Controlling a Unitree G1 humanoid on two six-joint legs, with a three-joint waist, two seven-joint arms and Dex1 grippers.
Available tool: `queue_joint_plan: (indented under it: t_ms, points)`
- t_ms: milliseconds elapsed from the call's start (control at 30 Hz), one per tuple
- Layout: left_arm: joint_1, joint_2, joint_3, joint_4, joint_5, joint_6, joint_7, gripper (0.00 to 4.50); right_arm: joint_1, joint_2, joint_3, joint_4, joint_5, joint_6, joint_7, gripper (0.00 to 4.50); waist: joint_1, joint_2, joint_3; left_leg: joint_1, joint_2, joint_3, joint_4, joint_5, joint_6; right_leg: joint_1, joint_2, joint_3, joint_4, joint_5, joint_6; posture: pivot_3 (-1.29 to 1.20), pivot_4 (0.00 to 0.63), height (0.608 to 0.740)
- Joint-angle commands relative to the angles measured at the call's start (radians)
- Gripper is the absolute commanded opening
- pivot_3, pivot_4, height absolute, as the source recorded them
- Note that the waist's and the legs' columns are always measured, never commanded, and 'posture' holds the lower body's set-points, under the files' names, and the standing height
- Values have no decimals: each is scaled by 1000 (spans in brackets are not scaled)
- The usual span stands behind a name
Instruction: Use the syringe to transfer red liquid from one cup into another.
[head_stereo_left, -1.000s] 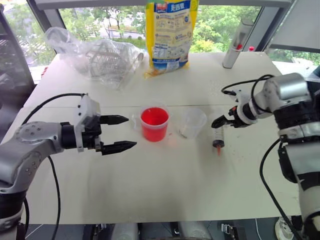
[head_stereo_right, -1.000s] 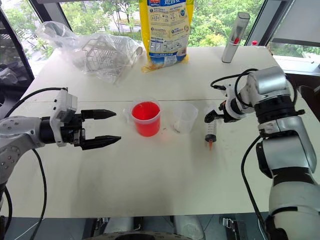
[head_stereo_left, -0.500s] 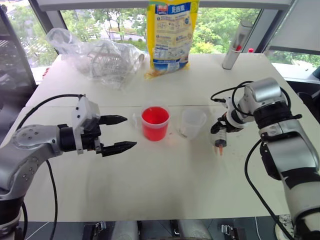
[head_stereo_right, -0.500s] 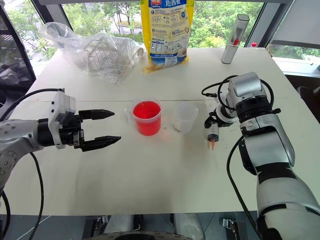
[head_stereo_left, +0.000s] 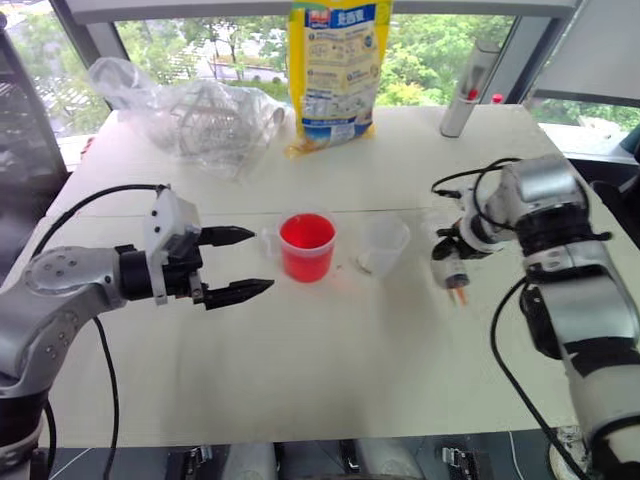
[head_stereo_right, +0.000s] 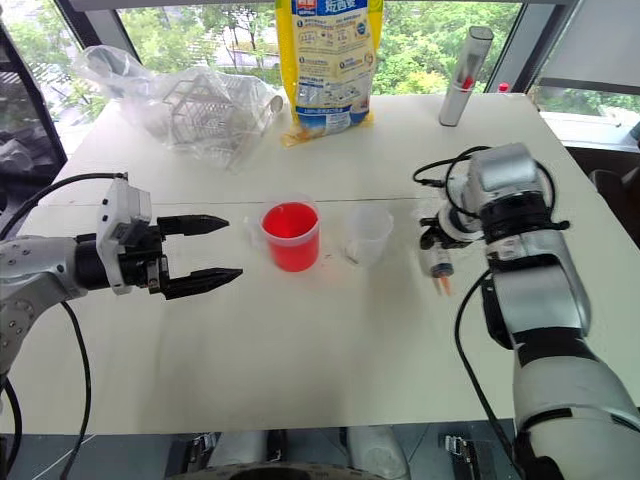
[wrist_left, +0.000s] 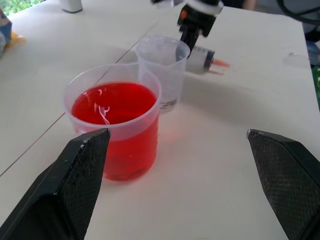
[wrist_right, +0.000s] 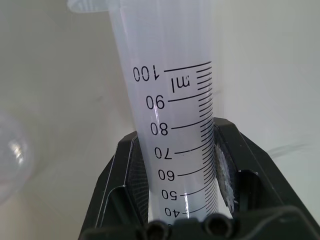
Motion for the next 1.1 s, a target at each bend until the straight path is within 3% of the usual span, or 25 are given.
queue_joint_plan:
  t_ms: [33,133,267,400,533,700,900,1100]
  points:
    - [-38,3,-6,14,18,-35,-17,4500,44,-71,-89,-226,-19,-76,-21,1414,2,0,0,0,0,0,0,0,0,0,0,0,0,0,0,0,150,740]
    - [-84,1,-28,62,42,-59,-39,4500,99,-87,-195,-413,-8,-201,-29,1414,0,1,0,0,0,0,-1,0,0,0,1,0,0,0,0,0,150,740]
    - [-174,-7,-47,142,57,-76,-67,4500,149,4,-371,-668,90,-645,58,1414,-12,3,0,1,1,0,-1,0,0,0,3,0,1,0,0,0,150,740]
    - [-241,-11,-59,191,61,-76,-94,4500,155,100,-455,-785,255,-665,134,1414,-11,3,0,3,2,-1,-1,0,0,0,7,0,4,0,1,0,150,740]
    - [-323,0,-61,247,65,-71,-125,4500,235,243,-368,-890,354,-785,226,1414,-8,1,-1,3,2,-2,1,0,0,1,4,-1,6,0,0,0,150,740]
    - [-375,12,-51,279,66,-59,-143,4500,343,400,-228,-838,329,-987,331,1414,-11,1,-1,3,1,0,2,0,0,1,2,-1,7,0,1,0,150,740]
    - [-384,29,-34,267,53,-33,-142,4500,388,493,-81,-717,231,-1183,390,1414,-10,1,-1,3,1,-1,3,0,0,1,1,-2,8,0,1,0,150,740]
    - [-412,34,-25,260,37,-5,-133,4500,427,510,-12,-574,139,-1332,440,1414,-9,1,-1,3,1,-1,3,0,-1,1,2,-2,8,0,1,0,150,740]
